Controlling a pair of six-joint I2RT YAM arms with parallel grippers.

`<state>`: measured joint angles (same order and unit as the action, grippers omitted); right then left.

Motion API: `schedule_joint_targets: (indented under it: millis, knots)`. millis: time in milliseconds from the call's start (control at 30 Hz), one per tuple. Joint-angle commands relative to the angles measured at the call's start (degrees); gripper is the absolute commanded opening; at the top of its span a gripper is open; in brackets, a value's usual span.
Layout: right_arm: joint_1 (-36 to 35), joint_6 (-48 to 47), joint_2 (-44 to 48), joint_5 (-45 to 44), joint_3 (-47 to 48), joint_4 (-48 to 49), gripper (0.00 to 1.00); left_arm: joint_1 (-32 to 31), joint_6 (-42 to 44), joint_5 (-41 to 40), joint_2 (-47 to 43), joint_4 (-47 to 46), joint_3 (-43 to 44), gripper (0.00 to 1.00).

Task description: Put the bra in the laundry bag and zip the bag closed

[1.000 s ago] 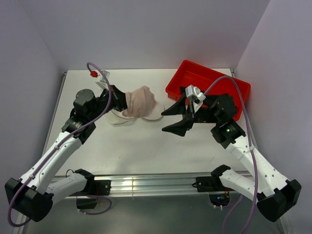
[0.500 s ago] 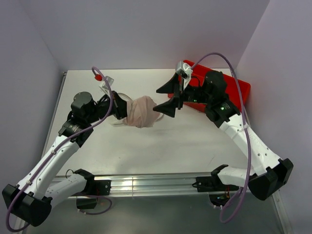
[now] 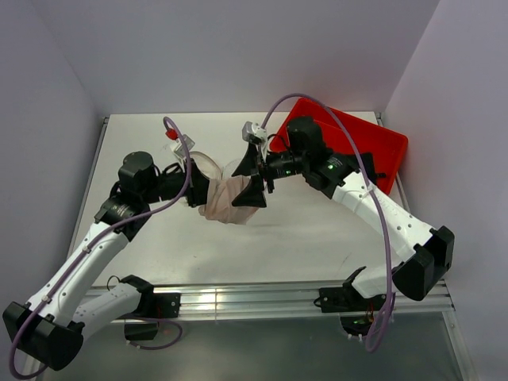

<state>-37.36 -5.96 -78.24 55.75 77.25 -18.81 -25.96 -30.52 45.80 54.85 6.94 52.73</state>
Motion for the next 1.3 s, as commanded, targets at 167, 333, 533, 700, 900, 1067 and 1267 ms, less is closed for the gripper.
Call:
schedule_joint_targets:
  millis: [167, 333, 533, 700, 900, 1067, 1267]
  knots:
    - [-0.5, 1.5, 2.0, 4.7, -5.6, 6.2, 0.96, -0.1, 1.9, 3.2, -2.5, -1.6, 3.3, 0.00]
    - [-0.5, 3.7, 1.9, 5.3, -6.8, 9.1, 0.78, -0.1, 2.7, 1.6, -2.7, 0.2, 4.3, 0.13]
    - [-0.5, 9.7, 2.8, 5.1, -9.7, 16.4, 0.24, -0.1, 4.1, -7.3, -3.4, 4.7, 6.6, 0.49]
    - [0.1, 12.6, 2.1, 0.0, -10.0, 18.4, 0.00, -0.1, 1.6, -34.3, -6.4, 7.8, 8.3, 0.71]
    - [1.3, 17.1, 1.7, -2.7, -11.1, 22.7, 0.00, 0.3, -2.0, -53.3, -7.7, 9.5, 8.2, 0.77]
    - [2.3, 21.4, 1.4, -9.2, -11.6, 27.1, 0.00, 2.3, -5.5, -60.2, -7.0, 3.3, 1.3, 0.71]
    - [3.5, 29.0, -0.8, -18.6, -11.4, 35.7, 0.00, 6.7, -9.2, -59.1, -0.2, -2.8, -5.3, 0.72]
